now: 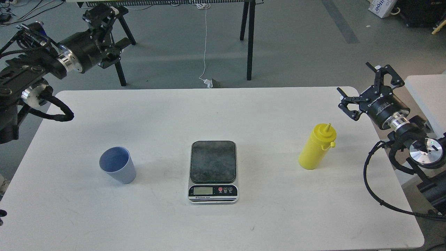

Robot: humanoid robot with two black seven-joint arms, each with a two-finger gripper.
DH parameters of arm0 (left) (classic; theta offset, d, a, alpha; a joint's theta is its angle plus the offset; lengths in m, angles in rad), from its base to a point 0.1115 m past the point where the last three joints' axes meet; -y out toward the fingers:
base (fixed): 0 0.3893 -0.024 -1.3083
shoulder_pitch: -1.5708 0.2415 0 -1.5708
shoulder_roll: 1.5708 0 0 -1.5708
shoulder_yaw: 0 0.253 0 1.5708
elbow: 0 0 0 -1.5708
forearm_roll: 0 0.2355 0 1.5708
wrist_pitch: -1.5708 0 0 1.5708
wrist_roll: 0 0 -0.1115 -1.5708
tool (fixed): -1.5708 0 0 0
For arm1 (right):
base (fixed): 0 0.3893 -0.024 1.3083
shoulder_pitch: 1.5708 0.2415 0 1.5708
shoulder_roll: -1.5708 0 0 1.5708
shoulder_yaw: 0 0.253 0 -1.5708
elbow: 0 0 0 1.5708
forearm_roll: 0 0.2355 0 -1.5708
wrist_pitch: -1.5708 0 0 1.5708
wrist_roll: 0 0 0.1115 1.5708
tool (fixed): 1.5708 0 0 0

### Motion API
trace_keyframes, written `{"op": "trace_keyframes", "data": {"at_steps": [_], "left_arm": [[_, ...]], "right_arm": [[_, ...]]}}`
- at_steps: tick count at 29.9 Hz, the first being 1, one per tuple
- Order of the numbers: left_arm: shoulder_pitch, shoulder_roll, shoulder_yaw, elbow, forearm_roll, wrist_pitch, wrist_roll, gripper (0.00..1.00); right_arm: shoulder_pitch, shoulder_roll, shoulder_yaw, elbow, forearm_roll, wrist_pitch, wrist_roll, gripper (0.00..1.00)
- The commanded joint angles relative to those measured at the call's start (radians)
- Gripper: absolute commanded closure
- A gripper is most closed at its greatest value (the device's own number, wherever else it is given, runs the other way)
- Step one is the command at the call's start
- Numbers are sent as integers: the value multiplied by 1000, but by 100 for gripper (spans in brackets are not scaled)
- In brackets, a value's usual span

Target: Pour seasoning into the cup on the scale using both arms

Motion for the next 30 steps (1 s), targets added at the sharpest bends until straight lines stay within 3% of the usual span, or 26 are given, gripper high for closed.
{"op": "trace_keyframes", "data": {"at_steps": [1,23,26,30], "left_arm": [[0,-4,0,0,-15,0,0,0],[-20,16,11,7,12,0,0,0],[-61,73,12,0,124,0,0,0],[-162,104,11,-28,527,0,0,0]], "right_arm": [[1,6,0,-2,0,0,0,1],[6,14,0,2,0,0,2,1],[7,14,0,3,0,0,0,1],[15,15,0,5,0,0,0,1]]}}
